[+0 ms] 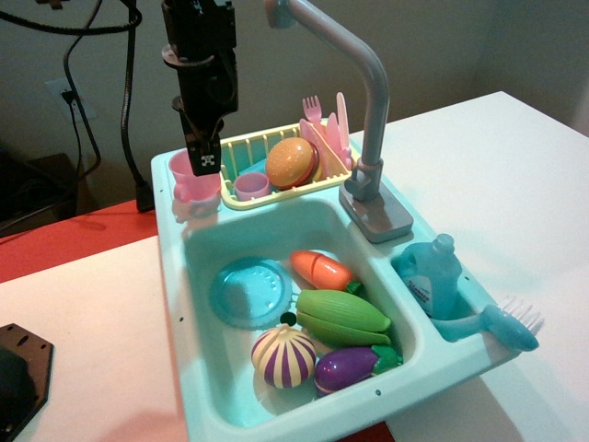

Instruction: Put cup from counter to sink

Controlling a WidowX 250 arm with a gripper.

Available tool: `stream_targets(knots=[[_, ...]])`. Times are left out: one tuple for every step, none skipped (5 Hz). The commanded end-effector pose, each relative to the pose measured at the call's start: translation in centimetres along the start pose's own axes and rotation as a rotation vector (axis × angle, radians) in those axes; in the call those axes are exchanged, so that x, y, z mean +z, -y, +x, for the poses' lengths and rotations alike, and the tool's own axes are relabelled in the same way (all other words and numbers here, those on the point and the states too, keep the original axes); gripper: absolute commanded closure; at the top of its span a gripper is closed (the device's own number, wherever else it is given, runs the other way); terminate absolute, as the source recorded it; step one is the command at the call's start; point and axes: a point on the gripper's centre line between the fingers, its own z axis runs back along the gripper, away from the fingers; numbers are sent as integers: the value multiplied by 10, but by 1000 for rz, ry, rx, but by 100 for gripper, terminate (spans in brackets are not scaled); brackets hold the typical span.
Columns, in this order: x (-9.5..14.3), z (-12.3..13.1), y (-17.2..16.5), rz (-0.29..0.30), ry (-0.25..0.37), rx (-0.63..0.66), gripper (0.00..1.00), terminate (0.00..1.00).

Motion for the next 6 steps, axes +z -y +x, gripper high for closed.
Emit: stream_targets(knots=[[0, 0, 0, 0, 0, 0, 0, 0], [-4, 6, -4, 10, -1, 35, 0, 0], [-8, 8, -5, 4, -6, 46, 0, 0], [-14, 7, -2, -3, -9, 39, 0, 0], [-19, 2, 0, 2, -5, 34, 100, 0], [-20, -2, 0, 3, -2, 35, 100, 0]])
